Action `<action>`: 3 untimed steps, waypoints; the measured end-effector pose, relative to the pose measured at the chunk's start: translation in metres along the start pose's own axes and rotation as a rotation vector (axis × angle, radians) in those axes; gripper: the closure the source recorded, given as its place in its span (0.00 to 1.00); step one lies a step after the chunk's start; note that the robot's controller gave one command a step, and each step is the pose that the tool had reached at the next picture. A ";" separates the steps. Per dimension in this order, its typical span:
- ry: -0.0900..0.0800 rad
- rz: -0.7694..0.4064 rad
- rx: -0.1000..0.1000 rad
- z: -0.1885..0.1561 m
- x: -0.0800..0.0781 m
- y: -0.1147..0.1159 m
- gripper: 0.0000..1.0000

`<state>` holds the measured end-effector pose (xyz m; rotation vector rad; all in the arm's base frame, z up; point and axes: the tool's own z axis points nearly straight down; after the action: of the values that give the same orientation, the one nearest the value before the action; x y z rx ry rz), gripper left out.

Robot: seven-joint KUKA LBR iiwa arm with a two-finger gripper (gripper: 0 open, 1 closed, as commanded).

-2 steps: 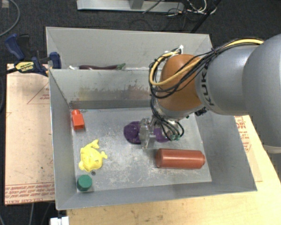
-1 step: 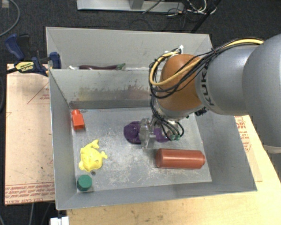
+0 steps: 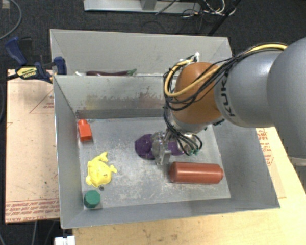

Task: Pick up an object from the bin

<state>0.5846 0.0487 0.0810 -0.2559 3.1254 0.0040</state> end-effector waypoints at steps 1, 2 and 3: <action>0.002 0.099 -0.002 -0.112 -0.016 -0.013 0.00; -0.009 0.171 0.000 -0.147 -0.025 -0.016 0.00; -0.011 0.169 -0.001 -0.111 -0.020 -0.020 0.00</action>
Offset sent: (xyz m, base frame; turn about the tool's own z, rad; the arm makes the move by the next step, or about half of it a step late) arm 0.0000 0.0000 0.0000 0.0000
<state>0.6065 0.0316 0.1925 0.0083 3.1250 0.0071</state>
